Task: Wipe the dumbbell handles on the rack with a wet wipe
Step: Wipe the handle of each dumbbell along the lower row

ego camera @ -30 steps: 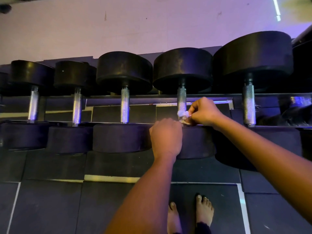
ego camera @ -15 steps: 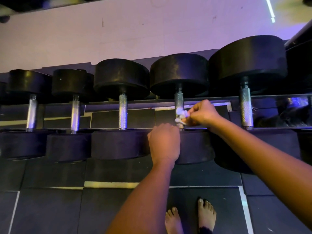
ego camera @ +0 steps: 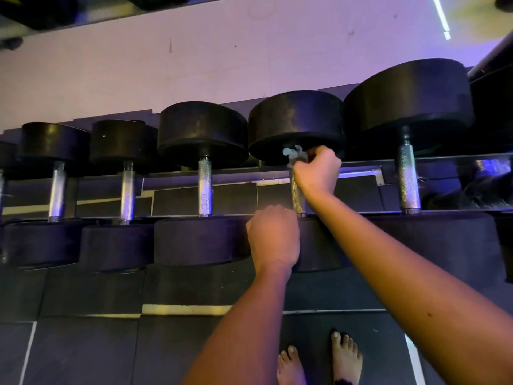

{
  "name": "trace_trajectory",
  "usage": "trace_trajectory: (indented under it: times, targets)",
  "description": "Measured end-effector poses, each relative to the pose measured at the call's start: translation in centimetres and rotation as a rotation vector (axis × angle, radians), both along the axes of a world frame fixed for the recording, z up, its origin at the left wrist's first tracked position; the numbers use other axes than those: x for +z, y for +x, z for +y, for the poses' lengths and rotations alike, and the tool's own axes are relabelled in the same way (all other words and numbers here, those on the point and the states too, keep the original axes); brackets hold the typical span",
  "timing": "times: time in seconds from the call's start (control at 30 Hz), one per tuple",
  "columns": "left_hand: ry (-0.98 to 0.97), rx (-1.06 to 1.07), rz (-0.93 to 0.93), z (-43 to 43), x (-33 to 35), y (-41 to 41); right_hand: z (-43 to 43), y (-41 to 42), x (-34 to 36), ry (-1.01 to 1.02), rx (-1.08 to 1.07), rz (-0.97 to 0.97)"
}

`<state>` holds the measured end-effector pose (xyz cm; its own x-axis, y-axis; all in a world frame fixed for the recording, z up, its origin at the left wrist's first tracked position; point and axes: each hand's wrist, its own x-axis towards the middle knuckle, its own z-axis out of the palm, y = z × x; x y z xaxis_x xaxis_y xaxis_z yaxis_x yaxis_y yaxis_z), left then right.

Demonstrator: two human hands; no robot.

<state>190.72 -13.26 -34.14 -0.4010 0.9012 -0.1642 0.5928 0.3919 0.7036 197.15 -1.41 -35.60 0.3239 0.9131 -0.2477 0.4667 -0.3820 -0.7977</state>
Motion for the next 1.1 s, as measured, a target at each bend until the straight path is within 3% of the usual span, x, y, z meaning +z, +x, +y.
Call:
trace_trajectory:
  times: [0.7,0.8,0.93,1.1]
  targets:
    - [0.011,0.001,0.008,-0.1,0.0,0.1,0.7,1.6,-0.8,-0.011,-0.077,0.083]
    - [0.008,0.005,0.018,0.0,0.0,0.0,0.7,3.2,-1.0,-0.165,0.066,0.063]
    - [-0.003,0.011,0.014,0.0,-0.3,0.0,-1.6,5.0,-1.1,-0.394,0.436,-0.059]
    - [-0.009,0.012,0.008,0.1,-0.2,0.1,-1.7,5.0,-0.5,-0.444,0.447,-0.005]
